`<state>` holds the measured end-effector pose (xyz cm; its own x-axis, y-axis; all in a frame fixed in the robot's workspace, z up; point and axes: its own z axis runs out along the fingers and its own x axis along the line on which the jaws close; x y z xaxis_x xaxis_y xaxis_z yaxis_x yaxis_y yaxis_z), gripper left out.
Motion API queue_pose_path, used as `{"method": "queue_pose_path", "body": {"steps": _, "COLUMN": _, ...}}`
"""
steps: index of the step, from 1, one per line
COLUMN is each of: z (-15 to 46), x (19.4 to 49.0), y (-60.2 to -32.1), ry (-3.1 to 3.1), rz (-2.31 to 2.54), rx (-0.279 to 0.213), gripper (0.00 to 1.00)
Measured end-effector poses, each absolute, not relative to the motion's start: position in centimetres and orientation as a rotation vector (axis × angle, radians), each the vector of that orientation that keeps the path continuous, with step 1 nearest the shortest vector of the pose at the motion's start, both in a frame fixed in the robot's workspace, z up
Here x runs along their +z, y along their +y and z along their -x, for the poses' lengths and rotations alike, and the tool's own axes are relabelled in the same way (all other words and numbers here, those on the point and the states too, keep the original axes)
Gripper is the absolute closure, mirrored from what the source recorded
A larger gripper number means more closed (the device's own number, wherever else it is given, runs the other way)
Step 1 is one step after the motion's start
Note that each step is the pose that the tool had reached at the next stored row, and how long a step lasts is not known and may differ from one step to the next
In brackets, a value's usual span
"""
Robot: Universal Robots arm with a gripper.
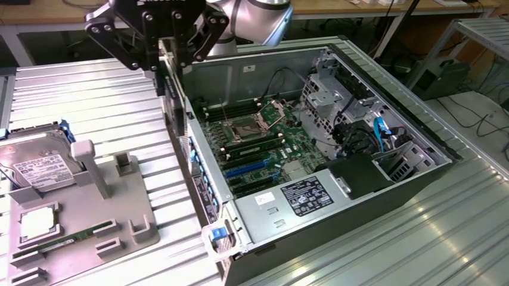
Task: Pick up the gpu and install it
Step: 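Pick up the gpu and move the gpu toward the slot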
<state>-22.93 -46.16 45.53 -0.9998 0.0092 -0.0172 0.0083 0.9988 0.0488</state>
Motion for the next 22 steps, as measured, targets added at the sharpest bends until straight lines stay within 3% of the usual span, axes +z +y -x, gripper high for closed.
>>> {"method": "queue_pose_path", "body": {"steps": 22, "z": 11.9, "x": 45.3, "y": -46.1, "ry": 3.123, "rz": -0.006, "rx": 0.076, "gripper": 0.73}}
